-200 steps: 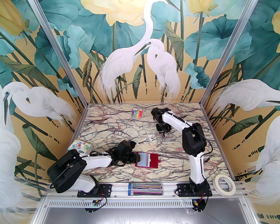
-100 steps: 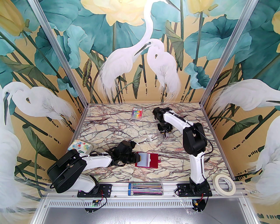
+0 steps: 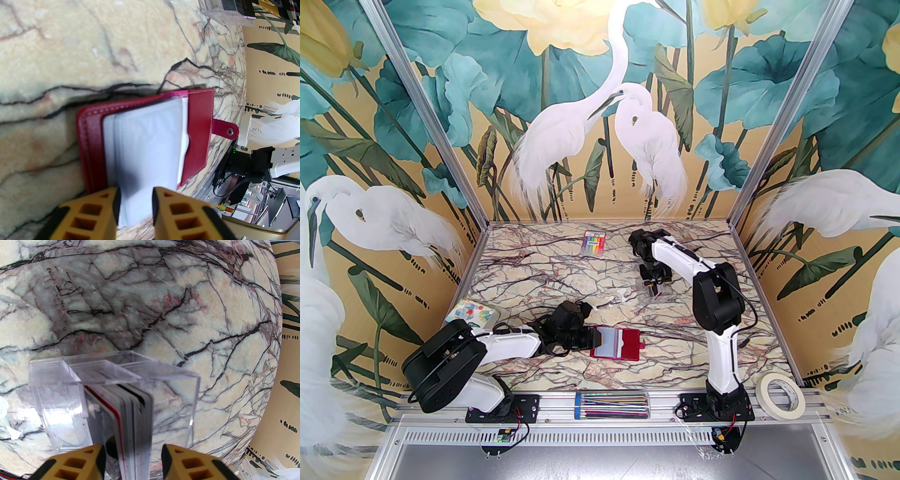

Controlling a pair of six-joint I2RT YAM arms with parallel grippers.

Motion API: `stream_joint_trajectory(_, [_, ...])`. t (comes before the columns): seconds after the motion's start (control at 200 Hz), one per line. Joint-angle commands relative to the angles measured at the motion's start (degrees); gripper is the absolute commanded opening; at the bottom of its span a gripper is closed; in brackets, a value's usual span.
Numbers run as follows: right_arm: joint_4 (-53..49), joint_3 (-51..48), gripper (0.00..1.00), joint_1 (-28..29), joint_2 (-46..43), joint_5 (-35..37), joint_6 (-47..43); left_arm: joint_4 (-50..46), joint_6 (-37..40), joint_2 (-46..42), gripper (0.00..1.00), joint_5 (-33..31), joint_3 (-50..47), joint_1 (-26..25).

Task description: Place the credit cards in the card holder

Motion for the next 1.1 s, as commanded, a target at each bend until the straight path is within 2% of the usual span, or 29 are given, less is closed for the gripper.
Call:
stream_joint_trajectory(0.0, [-0.82, -0.17, 0.43, -0.55, -1.51, 0.78, -0.45, -4.19, 0.9, 2.3, 0.3, -0.54, -0.25, -0.76])
stream_joint_trajectory(0.41, [-1.93, 0.08, 0.39, -1.15, -2.93, 2.18, -0.97, -3.75, 0.72, 2.44, 0.3, -0.63, -0.46, -0.76])
stream_joint_trajectory(0.88, [-2.91, -0.45, 0.38, -2.03, -5.05, 3.9, -1.41, -3.59, 0.53, 2.47, 0.3, -0.72, -0.55, -1.08])
stream_joint_trajectory(1.095, [-2.1, -0.96, 0.3, -2.22, -5.56, 1.55, -1.83, -3.54, 0.46, 2.79, 0.3, -0.72, -0.42, -1.24])
